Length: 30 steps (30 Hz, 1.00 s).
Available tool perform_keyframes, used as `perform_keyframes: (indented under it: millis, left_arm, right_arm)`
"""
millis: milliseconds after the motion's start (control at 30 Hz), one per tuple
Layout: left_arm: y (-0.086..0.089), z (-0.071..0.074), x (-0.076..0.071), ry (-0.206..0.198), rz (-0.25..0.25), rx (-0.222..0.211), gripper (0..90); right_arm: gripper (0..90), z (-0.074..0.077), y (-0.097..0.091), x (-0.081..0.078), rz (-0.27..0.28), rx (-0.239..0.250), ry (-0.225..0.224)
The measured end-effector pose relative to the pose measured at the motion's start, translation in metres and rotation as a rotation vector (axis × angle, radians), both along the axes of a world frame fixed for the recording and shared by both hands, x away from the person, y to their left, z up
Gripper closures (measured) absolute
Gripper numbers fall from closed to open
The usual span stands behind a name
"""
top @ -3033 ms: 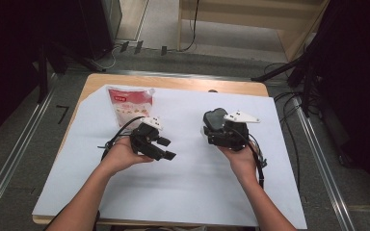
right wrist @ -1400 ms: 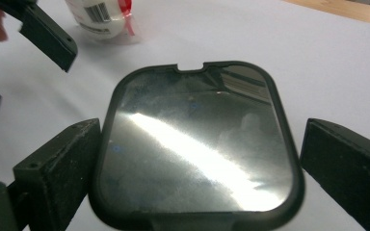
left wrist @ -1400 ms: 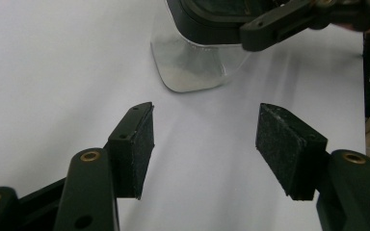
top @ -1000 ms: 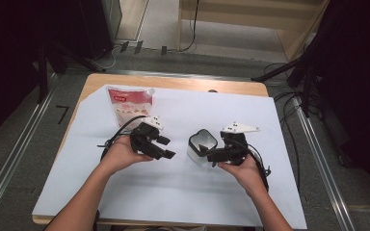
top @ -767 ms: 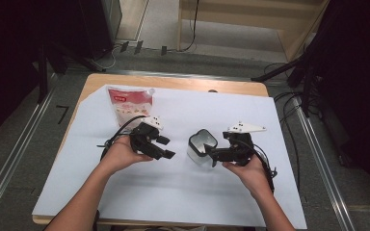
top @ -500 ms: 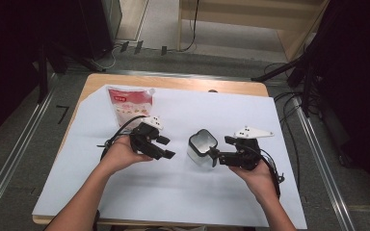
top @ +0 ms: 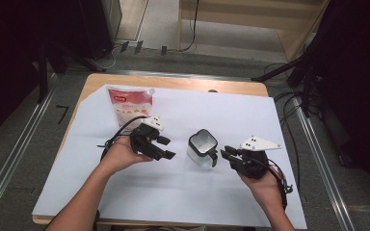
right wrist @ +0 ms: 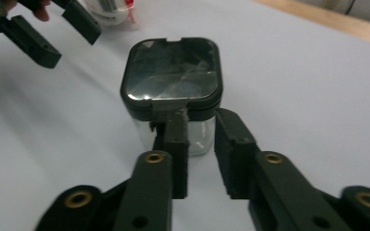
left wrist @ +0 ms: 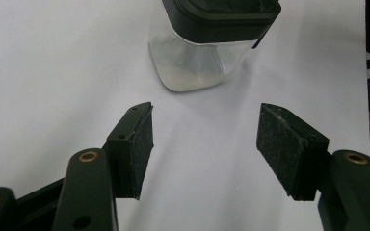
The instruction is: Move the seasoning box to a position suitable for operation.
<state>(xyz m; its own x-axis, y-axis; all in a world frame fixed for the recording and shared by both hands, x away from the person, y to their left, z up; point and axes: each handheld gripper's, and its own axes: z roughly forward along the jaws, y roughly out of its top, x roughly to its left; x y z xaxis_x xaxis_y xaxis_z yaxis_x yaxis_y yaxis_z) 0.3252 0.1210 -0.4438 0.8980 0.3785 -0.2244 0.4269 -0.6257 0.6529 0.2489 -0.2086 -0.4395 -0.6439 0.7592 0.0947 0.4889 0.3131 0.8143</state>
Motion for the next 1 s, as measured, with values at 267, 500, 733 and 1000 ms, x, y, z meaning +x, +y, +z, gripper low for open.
perform_keyframes:
  millis: [267, 500, 733, 1000]
  left_arm:
    - [0.000, 0.000, 0.000, 0.002, -0.004, 0.003, 39.3]
    - [0.000, 0.000, 0.000, 0.002, -0.008, 0.003, 39.1]
    - [0.000, 0.000, 0.000, 0.001, -0.009, 0.003, 39.0]
    - [-0.001, -0.001, -0.001, -0.004, -0.004, 0.005, 38.8]
  right_arm:
    - [90.0, -0.010, 0.007, -0.001, 0.091, 0.067, 0.067]
    - [90.0, -0.020, 0.013, 0.001, 0.111, 0.066, 0.099]
    - [90.0, -0.029, 0.018, 0.003, 0.120, 0.046, 0.111]
    - [90.0, -0.034, 0.024, 0.002, 0.138, 0.011, 0.109]
